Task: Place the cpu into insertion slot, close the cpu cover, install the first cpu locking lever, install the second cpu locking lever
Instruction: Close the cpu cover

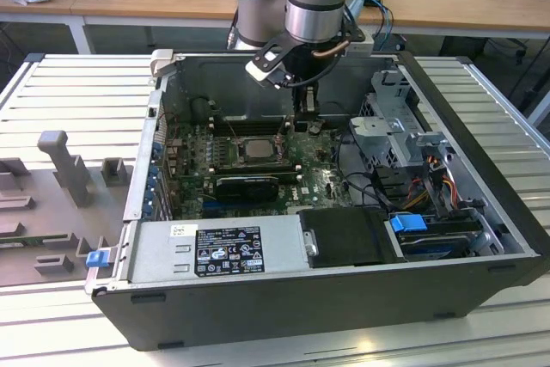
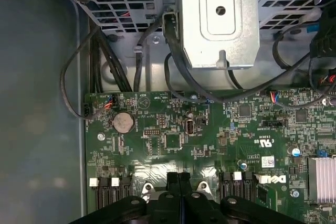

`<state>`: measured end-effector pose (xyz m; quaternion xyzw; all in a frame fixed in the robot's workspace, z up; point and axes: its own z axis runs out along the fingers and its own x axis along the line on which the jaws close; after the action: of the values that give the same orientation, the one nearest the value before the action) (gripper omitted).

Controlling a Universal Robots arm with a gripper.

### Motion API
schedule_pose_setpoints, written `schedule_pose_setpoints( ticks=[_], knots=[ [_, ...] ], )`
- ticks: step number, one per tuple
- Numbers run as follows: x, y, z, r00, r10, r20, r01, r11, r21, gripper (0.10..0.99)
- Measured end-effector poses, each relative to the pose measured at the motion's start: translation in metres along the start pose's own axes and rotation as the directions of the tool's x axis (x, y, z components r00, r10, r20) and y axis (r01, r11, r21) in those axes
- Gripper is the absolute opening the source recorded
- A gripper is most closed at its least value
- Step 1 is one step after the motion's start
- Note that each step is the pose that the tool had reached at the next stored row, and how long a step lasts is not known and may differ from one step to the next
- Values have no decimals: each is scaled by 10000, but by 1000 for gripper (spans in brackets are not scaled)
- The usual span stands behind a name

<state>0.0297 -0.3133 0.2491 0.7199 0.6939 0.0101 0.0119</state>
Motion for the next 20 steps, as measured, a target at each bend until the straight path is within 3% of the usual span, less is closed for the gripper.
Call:
schedule_pose_setpoints(
  ticks=[20],
  knots=[
    [-4,-104,-3,10000,0,0,0,10000,0,106]
  ],
)
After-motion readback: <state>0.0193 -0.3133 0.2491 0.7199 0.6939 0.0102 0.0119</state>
